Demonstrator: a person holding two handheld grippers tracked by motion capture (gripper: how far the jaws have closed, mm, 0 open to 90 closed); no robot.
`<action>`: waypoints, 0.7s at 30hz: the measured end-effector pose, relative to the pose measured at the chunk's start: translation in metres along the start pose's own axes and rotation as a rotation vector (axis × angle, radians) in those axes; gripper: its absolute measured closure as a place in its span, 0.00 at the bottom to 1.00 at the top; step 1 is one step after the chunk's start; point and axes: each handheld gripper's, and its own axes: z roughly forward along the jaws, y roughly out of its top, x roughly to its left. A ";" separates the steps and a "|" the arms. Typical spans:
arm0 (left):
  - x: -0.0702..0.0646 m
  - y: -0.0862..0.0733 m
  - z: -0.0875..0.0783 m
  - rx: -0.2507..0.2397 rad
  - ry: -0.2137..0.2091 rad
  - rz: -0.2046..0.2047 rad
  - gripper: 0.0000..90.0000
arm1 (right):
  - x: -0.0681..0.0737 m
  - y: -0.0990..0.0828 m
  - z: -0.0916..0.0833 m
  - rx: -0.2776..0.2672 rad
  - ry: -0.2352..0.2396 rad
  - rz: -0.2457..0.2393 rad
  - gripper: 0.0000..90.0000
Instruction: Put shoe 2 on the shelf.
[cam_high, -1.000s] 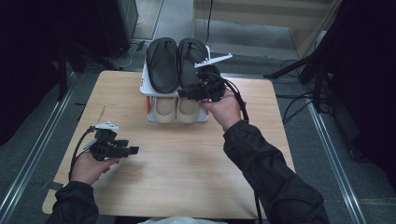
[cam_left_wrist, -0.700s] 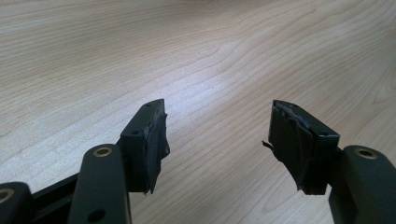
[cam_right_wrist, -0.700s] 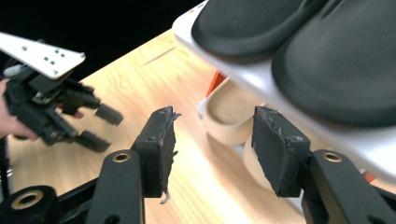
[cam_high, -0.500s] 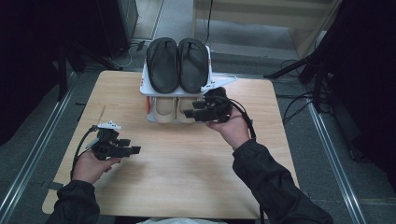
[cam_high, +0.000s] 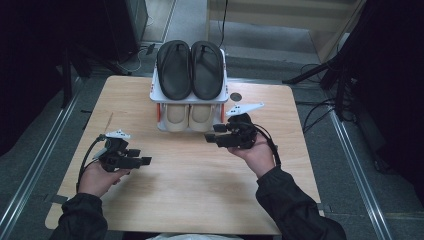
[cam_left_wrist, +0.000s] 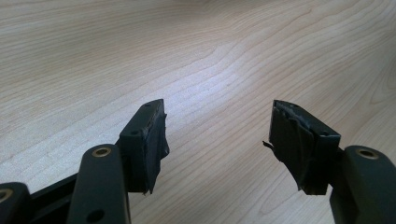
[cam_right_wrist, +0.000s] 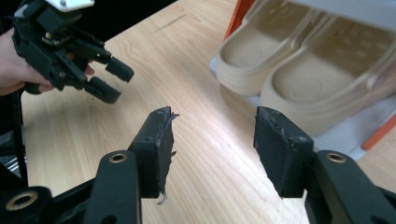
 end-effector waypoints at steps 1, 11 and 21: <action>0.000 0.000 0.000 -0.001 0.001 -0.001 0.41 | 0.000 -0.003 -0.001 0.006 -0.002 0.003 0.53; -0.003 0.000 0.002 0.007 -0.003 0.009 0.41 | -0.009 -0.028 -0.010 -0.005 -0.012 0.030 0.53; -0.004 0.000 0.002 0.008 -0.002 0.009 0.41 | -0.018 -0.050 -0.015 -0.030 -0.055 -0.014 0.53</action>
